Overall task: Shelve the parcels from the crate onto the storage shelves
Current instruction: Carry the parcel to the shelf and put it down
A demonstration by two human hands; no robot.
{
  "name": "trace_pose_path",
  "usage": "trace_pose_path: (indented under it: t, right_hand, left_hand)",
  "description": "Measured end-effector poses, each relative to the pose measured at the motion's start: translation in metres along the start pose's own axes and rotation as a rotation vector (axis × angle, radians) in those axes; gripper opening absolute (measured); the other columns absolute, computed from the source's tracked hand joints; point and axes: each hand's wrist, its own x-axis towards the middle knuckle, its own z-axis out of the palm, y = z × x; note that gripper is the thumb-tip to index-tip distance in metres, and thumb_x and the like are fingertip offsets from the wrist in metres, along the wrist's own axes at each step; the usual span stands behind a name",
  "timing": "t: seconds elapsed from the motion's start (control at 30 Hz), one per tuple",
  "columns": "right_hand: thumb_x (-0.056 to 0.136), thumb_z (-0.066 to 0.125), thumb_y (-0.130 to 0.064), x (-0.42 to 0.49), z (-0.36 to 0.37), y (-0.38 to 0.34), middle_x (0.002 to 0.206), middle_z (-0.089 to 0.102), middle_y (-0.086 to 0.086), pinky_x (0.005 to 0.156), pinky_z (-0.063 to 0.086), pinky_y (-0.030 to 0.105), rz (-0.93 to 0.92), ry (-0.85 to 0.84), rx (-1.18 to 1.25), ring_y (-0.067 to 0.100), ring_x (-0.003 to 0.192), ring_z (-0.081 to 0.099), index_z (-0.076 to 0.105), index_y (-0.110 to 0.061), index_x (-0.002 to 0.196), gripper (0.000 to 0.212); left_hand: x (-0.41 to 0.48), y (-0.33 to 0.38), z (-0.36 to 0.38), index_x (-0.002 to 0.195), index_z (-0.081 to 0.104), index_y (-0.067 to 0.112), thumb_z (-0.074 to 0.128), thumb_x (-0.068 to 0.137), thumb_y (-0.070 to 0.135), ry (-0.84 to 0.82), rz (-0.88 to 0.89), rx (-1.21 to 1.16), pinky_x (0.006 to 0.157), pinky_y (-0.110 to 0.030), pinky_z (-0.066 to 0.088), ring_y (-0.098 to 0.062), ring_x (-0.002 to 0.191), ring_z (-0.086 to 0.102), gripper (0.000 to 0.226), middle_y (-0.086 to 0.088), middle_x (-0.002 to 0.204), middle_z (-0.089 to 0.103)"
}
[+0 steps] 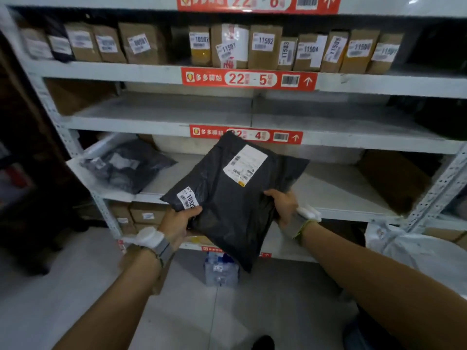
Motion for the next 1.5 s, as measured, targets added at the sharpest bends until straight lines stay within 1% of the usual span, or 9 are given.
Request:
trace_pose_path:
  t: [0.17, 0.3, 0.37, 0.5, 0.6, 0.73, 0.97, 1.27, 1.5]
  right_hand:
    - [0.084, 0.067, -0.003, 0.035, 0.034, 0.065, 0.113, 0.064, 0.01, 0.079, 0.052, 0.036, 0.066, -0.055, -0.173, 0.028, 0.092, 0.062, 0.05, -0.005, 0.13, 0.049]
    - [0.073, 0.072, -0.036, 0.065, 0.064, 0.1, 0.123, 0.062, 0.008, 0.092, 0.054, 0.047, 0.123, -0.073, -0.388, 0.031, 0.099, 0.062, 0.044, -0.02, 0.121, 0.058]
    - [0.074, 0.072, -0.032, 0.081, 0.082, 0.112, 0.122, 0.059, 0.009, 0.093, 0.054, 0.048, 0.167, -0.112, -0.386, 0.033, 0.101, 0.061, 0.042, -0.017, 0.124, 0.059]
    - [0.078, 0.071, -0.025, 0.108, 0.126, 0.124, 0.126, 0.055, 0.01, 0.095, 0.05, 0.043, 0.176, -0.196, -0.42, 0.032, 0.106, 0.056, 0.038, -0.013, 0.134, 0.066]
    - [0.085, 0.068, -0.01, 0.143, 0.166, 0.14, 0.136, 0.05, 0.012, 0.1, 0.045, 0.042, 0.167, -0.263, -0.398, 0.035, 0.121, 0.051, 0.026, -0.011, 0.146, 0.074]
    - [0.082, 0.069, -0.005, 0.175, 0.222, 0.158, 0.144, 0.046, 0.011, 0.108, 0.04, 0.042, 0.139, -0.28, -0.408, 0.034, 0.129, 0.048, 0.02, -0.015, 0.15, 0.085]
    - [0.082, 0.074, -0.045, 0.229, 0.298, 0.193, 0.154, 0.036, 0.01, 0.114, 0.035, 0.047, 0.16, -0.345, -0.571, 0.034, 0.138, 0.04, 0.009, -0.022, 0.157, 0.102]
    - [0.073, 0.072, -0.067, 0.26, 0.359, 0.236, 0.163, -0.008, 0.005, 0.117, 0.032, 0.043, -0.047, -0.771, -1.189, 0.036, 0.146, 0.025, -0.004, -0.026, 0.158, 0.12]
    - [0.087, 0.032, -0.076, 0.257, 0.398, 0.279, 0.165, 0.006, 0.007, 0.121, 0.01, 0.05, -0.314, -0.736, -1.625, 0.029, 0.151, 0.006, -0.002, -0.02, 0.158, 0.096]
  left_hand:
    - [0.022, -0.02, -0.042, 0.097, 0.068, 0.012, 0.066, 0.086, -0.004, 0.101, -0.101, -0.032, 0.054, -0.047, 0.059, -0.028, 0.081, 0.068, 0.019, -0.005, 0.088, 0.074]
    - [0.055, -0.028, -0.07, 0.108, 0.07, 0.011, 0.077, 0.077, 0.004, 0.178, -0.088, -0.015, 0.074, -0.054, 0.059, -0.032, 0.094, 0.069, 0.033, -0.012, 0.107, 0.073]
    - [0.077, -0.028, -0.082, 0.113, 0.07, 0.009, 0.081, 0.072, 0.007, 0.237, -0.102, -0.016, 0.083, -0.061, 0.055, -0.035, 0.1, 0.068, 0.043, -0.014, 0.113, 0.071]
    - [0.128, -0.021, -0.101, 0.121, 0.065, 0.006, 0.082, 0.067, 0.008, 0.301, -0.129, -0.076, 0.07, -0.055, 0.059, -0.04, 0.104, 0.065, 0.057, -0.018, 0.119, 0.068]
    - [0.172, -0.005, -0.111, 0.122, 0.061, 0.003, 0.073, 0.082, 0.001, 0.311, -0.118, -0.097, 0.057, -0.048, 0.059, -0.041, 0.101, 0.065, 0.041, -0.018, 0.115, 0.067]
    - [0.232, 0.006, -0.127, 0.115, 0.062, 0.009, 0.062, 0.092, 0.002, 0.291, -0.135, -0.065, 0.062, -0.053, 0.06, -0.035, 0.091, 0.068, 0.024, -0.013, 0.106, 0.07]
    - [0.321, 0.021, -0.158, 0.116, 0.061, 0.006, 0.063, 0.09, -0.001, 0.378, -0.146, -0.013, 0.077, -0.063, 0.055, -0.033, 0.086, 0.069, 0.027, -0.007, 0.094, 0.072]
    - [0.383, 0.042, -0.197, 0.11, 0.057, 0.009, 0.059, 0.094, 0.0, 0.474, -0.112, -0.056, 0.05, -0.041, 0.06, -0.029, 0.08, 0.065, 0.018, -0.007, 0.094, 0.066]
    - [0.408, 0.044, -0.247, 0.128, 0.05, 0.004, 0.059, 0.096, 0.007, 0.503, -0.147, -0.039, 0.059, -0.046, 0.061, -0.036, 0.097, 0.065, 0.033, -0.016, 0.123, 0.062]
